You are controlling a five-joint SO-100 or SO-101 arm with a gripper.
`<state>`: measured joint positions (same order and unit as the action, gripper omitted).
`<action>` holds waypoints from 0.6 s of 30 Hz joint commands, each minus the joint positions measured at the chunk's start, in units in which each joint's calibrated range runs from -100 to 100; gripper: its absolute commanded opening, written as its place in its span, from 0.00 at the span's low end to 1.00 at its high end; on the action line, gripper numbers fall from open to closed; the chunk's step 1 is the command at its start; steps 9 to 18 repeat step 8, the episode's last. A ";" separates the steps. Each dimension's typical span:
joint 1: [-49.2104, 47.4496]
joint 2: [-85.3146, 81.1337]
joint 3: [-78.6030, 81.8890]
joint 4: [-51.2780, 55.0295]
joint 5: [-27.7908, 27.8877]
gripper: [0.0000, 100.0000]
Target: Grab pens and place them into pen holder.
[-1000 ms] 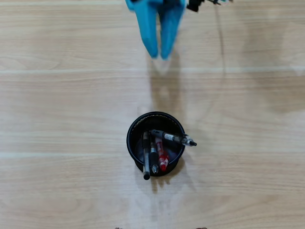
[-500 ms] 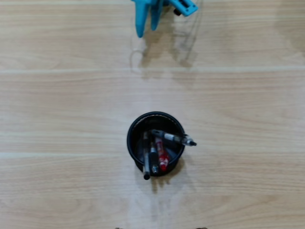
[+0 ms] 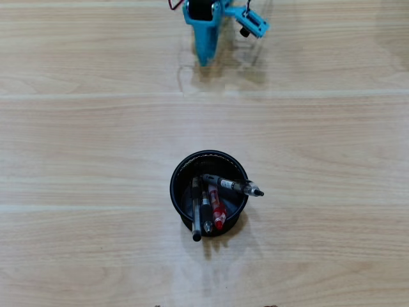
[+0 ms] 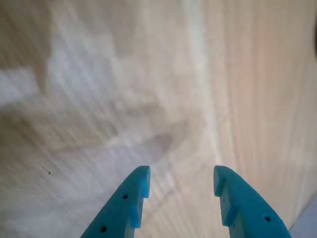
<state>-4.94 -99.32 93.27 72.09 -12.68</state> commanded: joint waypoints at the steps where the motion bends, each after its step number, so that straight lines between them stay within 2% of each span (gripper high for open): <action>1: -0.14 -0.17 0.39 0.75 -0.13 0.15; 18: -0.30 -0.17 0.39 0.75 -0.13 0.15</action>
